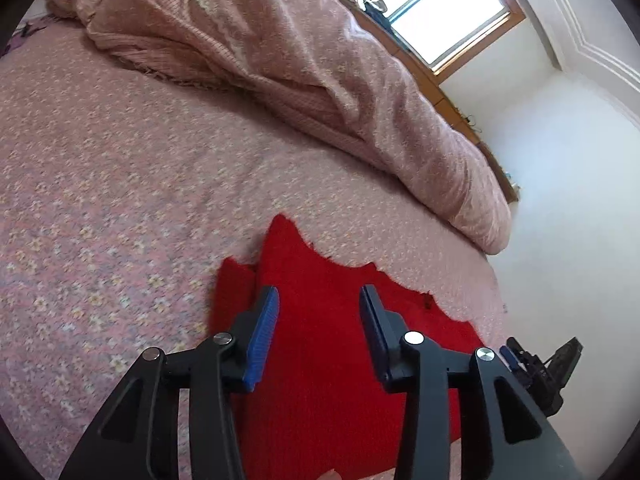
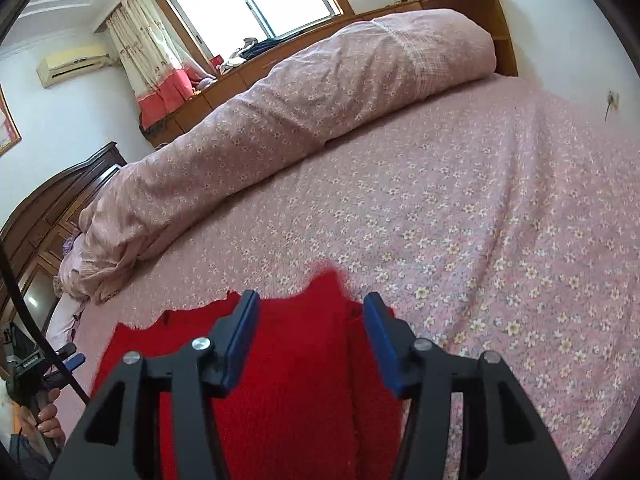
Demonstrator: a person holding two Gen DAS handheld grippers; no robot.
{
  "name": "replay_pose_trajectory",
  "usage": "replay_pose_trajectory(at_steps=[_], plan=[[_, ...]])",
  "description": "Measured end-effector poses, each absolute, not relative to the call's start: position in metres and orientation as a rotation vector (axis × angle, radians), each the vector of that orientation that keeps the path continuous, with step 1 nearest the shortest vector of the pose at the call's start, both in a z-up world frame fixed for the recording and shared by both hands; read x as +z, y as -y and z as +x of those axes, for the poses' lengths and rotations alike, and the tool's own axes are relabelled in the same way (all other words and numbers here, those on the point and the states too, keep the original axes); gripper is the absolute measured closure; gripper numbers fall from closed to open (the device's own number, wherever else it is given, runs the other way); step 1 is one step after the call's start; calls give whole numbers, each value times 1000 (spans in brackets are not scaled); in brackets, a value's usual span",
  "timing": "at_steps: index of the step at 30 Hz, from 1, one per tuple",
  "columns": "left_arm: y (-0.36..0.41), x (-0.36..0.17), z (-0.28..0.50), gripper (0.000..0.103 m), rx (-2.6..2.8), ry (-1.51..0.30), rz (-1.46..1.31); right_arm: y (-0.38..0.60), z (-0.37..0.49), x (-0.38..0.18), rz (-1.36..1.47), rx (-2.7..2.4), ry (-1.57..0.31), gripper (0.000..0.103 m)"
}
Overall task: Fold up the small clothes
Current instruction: 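Release the hem with both grippers onto the folded cardigan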
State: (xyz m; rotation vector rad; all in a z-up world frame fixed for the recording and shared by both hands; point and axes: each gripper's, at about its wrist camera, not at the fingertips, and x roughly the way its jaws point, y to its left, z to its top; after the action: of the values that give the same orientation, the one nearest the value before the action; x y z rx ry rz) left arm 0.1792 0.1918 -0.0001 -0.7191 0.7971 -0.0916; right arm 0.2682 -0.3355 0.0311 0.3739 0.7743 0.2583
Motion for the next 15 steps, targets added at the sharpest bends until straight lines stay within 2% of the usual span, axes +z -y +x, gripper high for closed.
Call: replay_pose_trajectory(at_steps=[15], plan=[[-165, -23, 181, 68, -55, -952, -516, 319, 257, 27, 143, 297, -823, 47]])
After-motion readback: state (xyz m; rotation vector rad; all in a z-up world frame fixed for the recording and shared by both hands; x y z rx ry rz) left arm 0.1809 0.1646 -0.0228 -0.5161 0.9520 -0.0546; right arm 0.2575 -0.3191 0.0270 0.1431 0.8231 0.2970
